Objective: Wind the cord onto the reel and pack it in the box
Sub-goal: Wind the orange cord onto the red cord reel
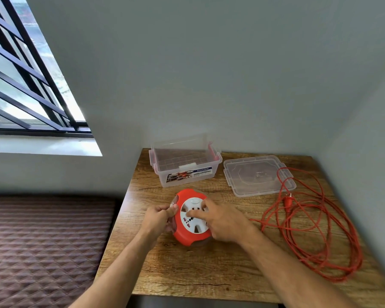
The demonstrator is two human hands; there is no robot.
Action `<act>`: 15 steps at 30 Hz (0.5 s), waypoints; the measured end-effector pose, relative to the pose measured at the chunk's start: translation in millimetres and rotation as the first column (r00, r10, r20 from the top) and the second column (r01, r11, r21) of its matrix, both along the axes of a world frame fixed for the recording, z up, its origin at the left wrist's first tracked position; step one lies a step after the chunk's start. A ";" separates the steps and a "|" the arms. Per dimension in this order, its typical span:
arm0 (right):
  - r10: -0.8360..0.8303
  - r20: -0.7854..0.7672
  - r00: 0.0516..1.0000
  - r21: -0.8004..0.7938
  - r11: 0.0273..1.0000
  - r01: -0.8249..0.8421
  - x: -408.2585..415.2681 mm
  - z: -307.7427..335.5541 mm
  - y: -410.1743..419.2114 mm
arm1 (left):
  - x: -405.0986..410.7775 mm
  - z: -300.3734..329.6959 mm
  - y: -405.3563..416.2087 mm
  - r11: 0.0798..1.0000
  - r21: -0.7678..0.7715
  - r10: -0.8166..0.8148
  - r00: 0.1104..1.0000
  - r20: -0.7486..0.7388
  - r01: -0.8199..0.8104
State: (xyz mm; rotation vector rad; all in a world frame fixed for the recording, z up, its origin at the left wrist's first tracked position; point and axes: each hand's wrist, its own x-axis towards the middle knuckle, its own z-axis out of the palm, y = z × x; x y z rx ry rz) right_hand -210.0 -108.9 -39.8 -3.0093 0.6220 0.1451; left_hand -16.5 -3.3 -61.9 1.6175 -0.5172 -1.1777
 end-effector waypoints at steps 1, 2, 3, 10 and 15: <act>0.019 -0.016 1.000 0.001 1.000 -0.019 0.5 0.7 -1.4 | -0.3 0.6 0.5 1.000 0.004 -0.002 1.000 -0.002 0.002; 0.029 -0.018 0.999 -0.003 1.000 -0.029 1.1 1.0 -1.8 | -0.1 1.1 0.7 1.000 0.006 -0.003 1.000 -0.005 0.003; 0.036 -0.012 0.999 -0.013 0.999 -0.037 2.0 0.9 -2.0 | 0.7 1.4 0.5 1.000 0.009 -0.003 1.000 -0.008 0.003; -0.041 -0.034 0.999 -0.092 0.995 0.038 21.2 -5.4 -2.4 | -1.0 6.8 -3.2 1.000 -0.003 -0.026 1.000 0.003 0.026; -0.261 0.094 0.961 -0.008 0.965 0.263 25.0 -11.3 2.7 | -2.1 4.9 -3.1 0.999 -0.028 -0.026 1.000 0.014 0.026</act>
